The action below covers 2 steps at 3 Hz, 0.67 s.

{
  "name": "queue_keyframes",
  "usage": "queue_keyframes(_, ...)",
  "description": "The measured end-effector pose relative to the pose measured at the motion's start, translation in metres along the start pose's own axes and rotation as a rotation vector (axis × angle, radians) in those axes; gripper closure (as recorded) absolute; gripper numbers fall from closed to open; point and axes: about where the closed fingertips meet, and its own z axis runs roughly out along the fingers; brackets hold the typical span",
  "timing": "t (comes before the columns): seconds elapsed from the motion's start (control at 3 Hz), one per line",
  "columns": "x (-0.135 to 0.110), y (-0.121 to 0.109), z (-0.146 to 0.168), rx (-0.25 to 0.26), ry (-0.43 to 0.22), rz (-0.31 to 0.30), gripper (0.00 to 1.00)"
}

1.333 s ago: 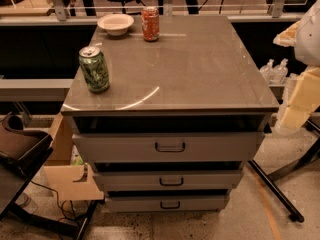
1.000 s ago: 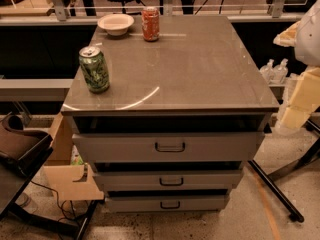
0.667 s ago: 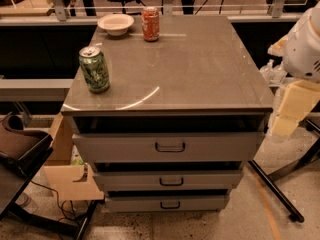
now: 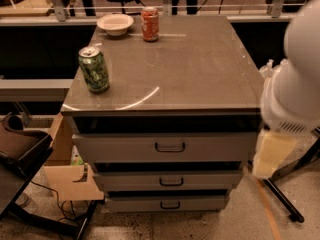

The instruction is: Open middle drawer

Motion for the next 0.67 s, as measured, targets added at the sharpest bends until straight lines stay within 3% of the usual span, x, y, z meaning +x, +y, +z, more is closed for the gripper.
queue_keyframes(0.33,-0.001,0.037,0.036,0.027,-0.013,0.006,0.00)
queue_keyframes(0.67,-0.004,0.066,0.084,0.017,-0.053,-0.004,0.00)
